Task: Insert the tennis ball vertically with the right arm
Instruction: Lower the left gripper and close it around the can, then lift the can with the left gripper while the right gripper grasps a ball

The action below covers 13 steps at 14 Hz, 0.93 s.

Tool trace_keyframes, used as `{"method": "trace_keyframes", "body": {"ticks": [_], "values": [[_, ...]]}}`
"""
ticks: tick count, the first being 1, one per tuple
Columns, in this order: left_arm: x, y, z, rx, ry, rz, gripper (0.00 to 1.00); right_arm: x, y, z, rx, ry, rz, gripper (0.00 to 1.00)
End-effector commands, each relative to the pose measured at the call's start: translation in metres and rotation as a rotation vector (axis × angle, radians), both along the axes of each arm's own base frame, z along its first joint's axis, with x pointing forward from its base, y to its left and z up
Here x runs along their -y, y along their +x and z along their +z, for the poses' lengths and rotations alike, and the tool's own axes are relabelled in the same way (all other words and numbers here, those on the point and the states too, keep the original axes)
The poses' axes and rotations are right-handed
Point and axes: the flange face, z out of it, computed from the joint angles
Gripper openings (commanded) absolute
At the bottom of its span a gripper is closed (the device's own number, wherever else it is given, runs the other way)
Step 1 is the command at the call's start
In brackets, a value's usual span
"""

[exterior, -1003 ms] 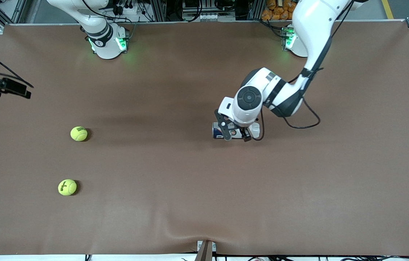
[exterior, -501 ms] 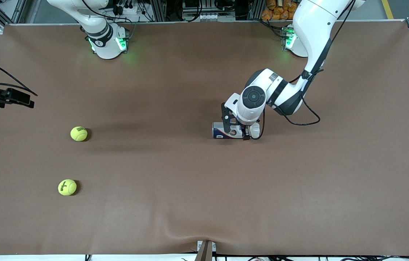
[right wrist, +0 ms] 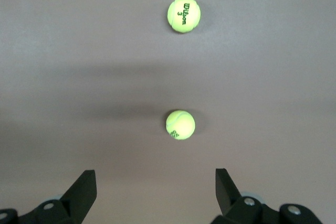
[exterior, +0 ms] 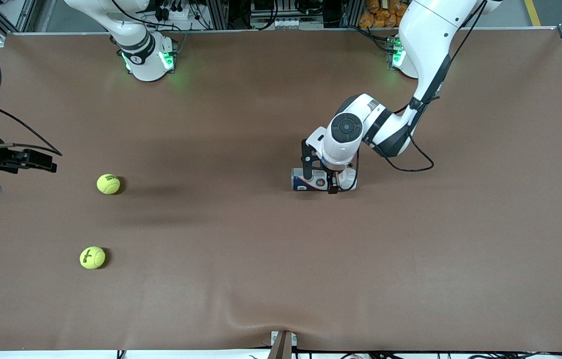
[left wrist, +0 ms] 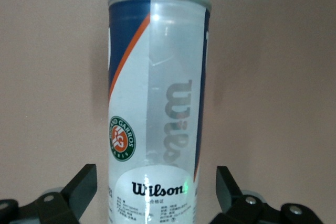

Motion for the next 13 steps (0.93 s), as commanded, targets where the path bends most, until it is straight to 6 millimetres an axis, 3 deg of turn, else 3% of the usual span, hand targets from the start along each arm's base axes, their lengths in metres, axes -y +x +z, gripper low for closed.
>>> {"method": "trace_keyframes", "body": {"ticks": [1, 3, 7, 8, 10, 12, 13], "values": [[0.002, 0.000, -0.006, 0.032, -0.013, -0.025, 1.00, 0.003, 0.012, -0.017, 0.003, 0.007, 0.012, 1.00], [0.004, 0.002, -0.015, 0.036, -0.026, -0.016, 1.00, 0.002, 0.020, -0.029, 0.006, 0.000, 0.017, 1.00], [0.009, -0.001, -0.030, 0.039, -0.043, -0.021, 1.00, 0.009, 0.037, -0.082, -0.021, 0.002, 0.028, 1.00], [0.009, 0.000, -0.029, 0.043, -0.041, -0.026, 0.84, 0.011, 0.045, -0.102, -0.021, 0.001, 0.026, 1.00], [0.009, 0.000, -0.028, 0.044, -0.041, -0.032, 0.48, 0.013, 0.056, -0.125, 0.006, -0.012, 0.028, 1.00], [0.008, 0.000, -0.028, 0.043, -0.040, -0.032, 0.46, 0.022, 0.050, -0.154, -0.053, -0.011, 0.027, 1.00], [0.009, 0.001, -0.024, 0.047, -0.042, -0.032, 0.47, 0.026, 0.037, -0.181, -0.115, -0.001, 0.023, 1.00]]}}
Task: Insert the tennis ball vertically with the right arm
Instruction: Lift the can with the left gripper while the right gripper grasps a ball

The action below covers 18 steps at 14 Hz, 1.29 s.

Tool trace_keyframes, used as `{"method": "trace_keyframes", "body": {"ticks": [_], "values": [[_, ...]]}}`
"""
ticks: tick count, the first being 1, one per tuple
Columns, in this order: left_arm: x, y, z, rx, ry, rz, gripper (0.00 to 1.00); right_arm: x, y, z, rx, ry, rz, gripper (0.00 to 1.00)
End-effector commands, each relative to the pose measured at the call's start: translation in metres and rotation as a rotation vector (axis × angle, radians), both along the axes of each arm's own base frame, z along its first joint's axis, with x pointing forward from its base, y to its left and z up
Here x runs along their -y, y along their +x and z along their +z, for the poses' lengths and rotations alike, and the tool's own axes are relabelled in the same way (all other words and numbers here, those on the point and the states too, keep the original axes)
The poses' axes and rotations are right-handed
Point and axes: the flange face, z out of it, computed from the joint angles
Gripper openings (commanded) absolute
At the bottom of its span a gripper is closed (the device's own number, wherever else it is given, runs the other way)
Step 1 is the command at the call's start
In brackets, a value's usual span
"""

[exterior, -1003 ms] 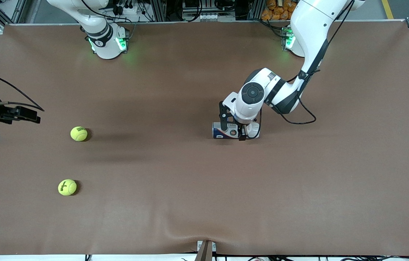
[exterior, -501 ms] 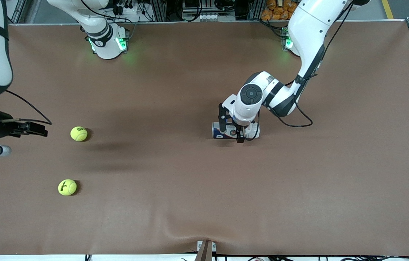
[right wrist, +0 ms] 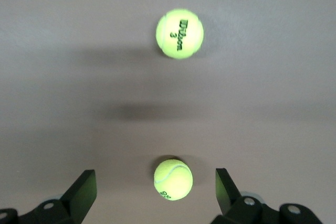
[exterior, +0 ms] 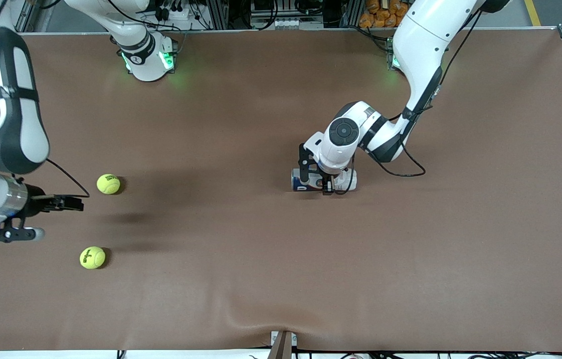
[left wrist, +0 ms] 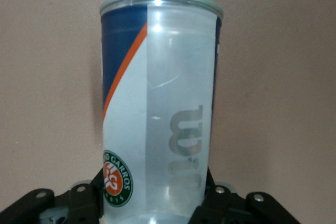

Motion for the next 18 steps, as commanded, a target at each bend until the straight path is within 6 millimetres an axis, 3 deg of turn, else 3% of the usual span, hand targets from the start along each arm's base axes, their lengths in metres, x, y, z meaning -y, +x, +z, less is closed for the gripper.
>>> {"method": "trace_keyframes", "body": {"ticks": [1, 2, 3, 6, 8, 10, 11, 13, 14, 18], "values": [[0.002, 0.005, 0.009, 0.026, 0.000, -0.020, 0.63, 0.015, -0.025, -0.047, -0.106, 0.014, 0.001, 1.00], [0.001, 0.007, 0.015, 0.035, -0.003, -0.036, 0.65, 0.015, -0.033, -0.059, -0.132, 0.017, 0.001, 1.00], [-0.001, 0.013, 0.030, 0.060, -0.013, -0.067, 0.60, 0.016, -0.041, -0.073, -0.147, 0.019, -0.003, 1.00], [-0.008, 0.040, 0.076, 0.073, -0.022, -0.063, 0.65, 0.014, -0.068, -0.104, -0.170, 0.023, -0.005, 1.00], [-0.003, 0.061, 0.105, 0.050, -0.103, -0.044, 0.64, 0.012, -0.082, -0.124, -0.169, 0.022, -0.005, 1.00], [-0.005, 0.078, 0.120, 0.035, -0.206, -0.063, 0.65, 0.010, -0.094, -0.138, -0.174, 0.024, -0.006, 1.00], [-0.007, 0.083, 0.119, 0.017, -0.251, -0.070, 0.65, 0.010, -0.097, -0.142, -0.173, 0.023, -0.005, 1.00], [-0.030, 0.106, 0.105, -0.003, -0.334, -0.058, 0.65, 0.010, -0.098, -0.146, -0.159, 0.021, -0.003, 1.00], [-0.032, 0.112, 0.108, -0.006, -0.394, -0.063, 0.64, 0.009, -0.100, -0.152, -0.158, 0.021, 0.002, 1.00], [-0.049, 0.124, 0.095, -0.030, -0.671, -0.035, 0.63, 0.010, -0.111, -0.171, -0.119, 0.022, 0.032, 1.00]]}}
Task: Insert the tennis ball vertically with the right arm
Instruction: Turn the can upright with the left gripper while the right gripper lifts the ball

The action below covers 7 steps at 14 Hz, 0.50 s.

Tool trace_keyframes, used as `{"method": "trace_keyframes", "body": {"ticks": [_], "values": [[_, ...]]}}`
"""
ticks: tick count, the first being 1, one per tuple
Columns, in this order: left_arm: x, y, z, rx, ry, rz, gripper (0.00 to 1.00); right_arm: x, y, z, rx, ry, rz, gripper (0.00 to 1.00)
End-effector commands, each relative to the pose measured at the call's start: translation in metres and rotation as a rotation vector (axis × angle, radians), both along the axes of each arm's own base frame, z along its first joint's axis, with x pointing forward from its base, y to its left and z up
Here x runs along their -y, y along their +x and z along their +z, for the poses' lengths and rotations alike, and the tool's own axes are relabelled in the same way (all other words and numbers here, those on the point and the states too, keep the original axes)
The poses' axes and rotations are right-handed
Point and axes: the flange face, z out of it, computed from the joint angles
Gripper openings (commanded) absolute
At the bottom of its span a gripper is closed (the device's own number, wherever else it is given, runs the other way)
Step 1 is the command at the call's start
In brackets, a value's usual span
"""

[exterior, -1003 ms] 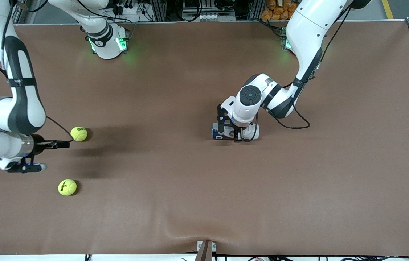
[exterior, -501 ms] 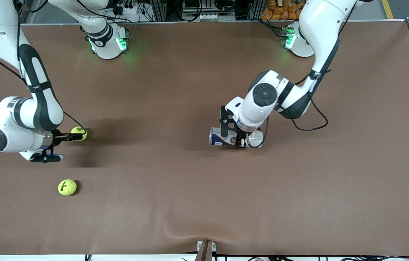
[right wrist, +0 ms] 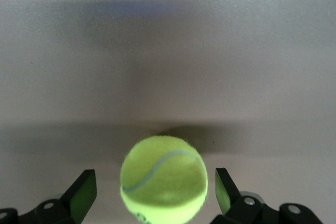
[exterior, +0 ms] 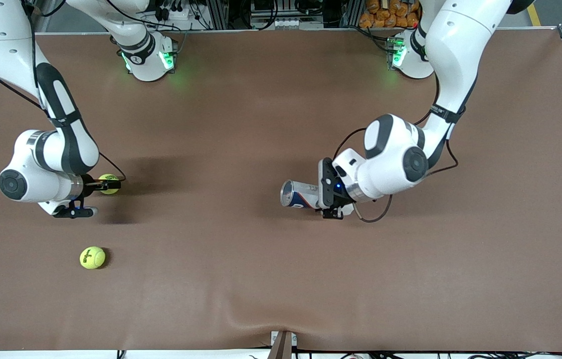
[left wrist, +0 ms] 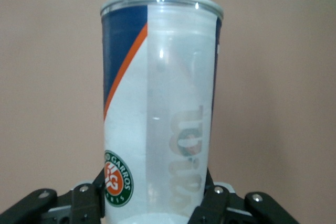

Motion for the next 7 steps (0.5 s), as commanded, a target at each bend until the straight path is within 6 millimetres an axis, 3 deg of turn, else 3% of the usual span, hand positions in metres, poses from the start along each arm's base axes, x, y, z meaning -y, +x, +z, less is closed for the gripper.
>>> {"method": "trace_keyframes", "body": {"ticks": [1, 2, 5, 7], "values": [[-0.002, 0.010, -0.002, 0.026, -0.169, -0.007, 0.63, 0.000, -0.016, 0.000, 0.017, 0.006, 0.027, 1.00], [-0.005, 0.010, -0.006, 0.038, -0.207, -0.014, 0.63, 0.000, -0.016, 0.000, 0.017, 0.006, 0.028, 1.00], [-0.005, 0.007, -0.046, 0.038, -0.365, 0.010, 0.62, 0.000, -0.017, 0.000, 0.015, 0.006, 0.029, 0.98], [0.012, -0.002, -0.055, 0.063, -0.510, 0.063, 0.64, 0.000, -0.017, -0.001, 0.014, 0.007, 0.026, 0.69]]}}
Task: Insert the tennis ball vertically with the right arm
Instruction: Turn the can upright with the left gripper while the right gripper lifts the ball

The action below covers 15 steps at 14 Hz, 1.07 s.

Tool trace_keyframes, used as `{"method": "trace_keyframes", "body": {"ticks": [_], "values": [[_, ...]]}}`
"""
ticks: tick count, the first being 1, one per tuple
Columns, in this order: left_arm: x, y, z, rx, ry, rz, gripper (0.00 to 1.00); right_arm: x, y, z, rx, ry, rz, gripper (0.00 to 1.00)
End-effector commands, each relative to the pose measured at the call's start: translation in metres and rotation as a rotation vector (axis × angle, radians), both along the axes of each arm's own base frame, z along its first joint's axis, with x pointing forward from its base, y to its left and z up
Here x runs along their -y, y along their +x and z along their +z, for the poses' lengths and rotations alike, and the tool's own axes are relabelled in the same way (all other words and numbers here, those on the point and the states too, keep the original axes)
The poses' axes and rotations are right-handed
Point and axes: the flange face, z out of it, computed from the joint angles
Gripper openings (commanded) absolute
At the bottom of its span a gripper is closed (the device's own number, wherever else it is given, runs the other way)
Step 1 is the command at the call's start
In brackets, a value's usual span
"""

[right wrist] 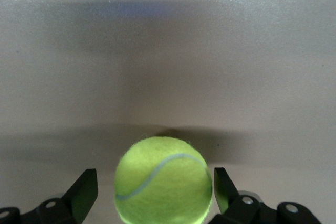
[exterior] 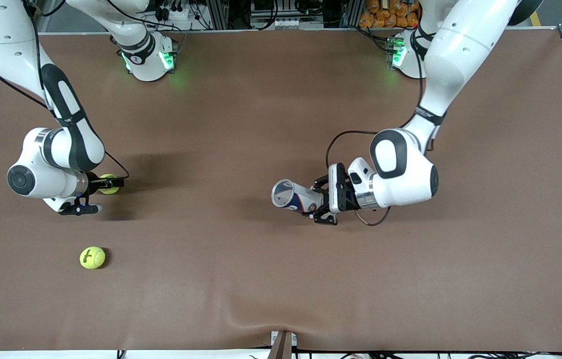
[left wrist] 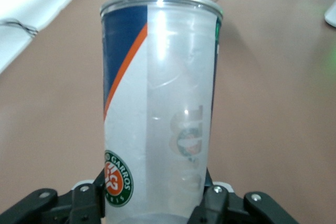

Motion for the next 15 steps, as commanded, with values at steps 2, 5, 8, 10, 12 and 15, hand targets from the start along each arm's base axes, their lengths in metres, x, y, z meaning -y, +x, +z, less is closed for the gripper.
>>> {"method": "trace_keyframes", "body": {"ticks": [2, 5, 8, 10, 12, 15], "values": [[0.034, -0.012, -0.006, 0.011, -0.145, 0.040, 0.64, 0.001, -0.007, 0.011, 0.014, 0.004, 0.013, 0.54], [0.053, -0.026, -0.021, -0.003, -0.242, 0.070, 0.58, -0.001, 0.000, 0.028, 0.038, 0.001, 0.015, 0.53], [0.096, -0.063, -0.055, -0.048, -0.321, 0.083, 0.58, -0.008, 0.025, 0.090, 0.036, 0.008, 0.016, 0.53], [0.120, -0.084, -0.066, -0.053, -0.375, 0.124, 0.57, -0.015, 0.049, 0.148, 0.005, 0.021, 0.028, 0.53], [0.131, -0.089, -0.072, -0.029, -0.406, 0.148, 0.57, -0.030, 0.066, 0.192, 0.016, 0.045, 0.043, 0.53], [0.182, -0.126, -0.083, -0.032, -0.480, 0.202, 0.53, -0.060, 0.078, 0.237, 0.068, 0.084, 0.011, 0.54]]}}
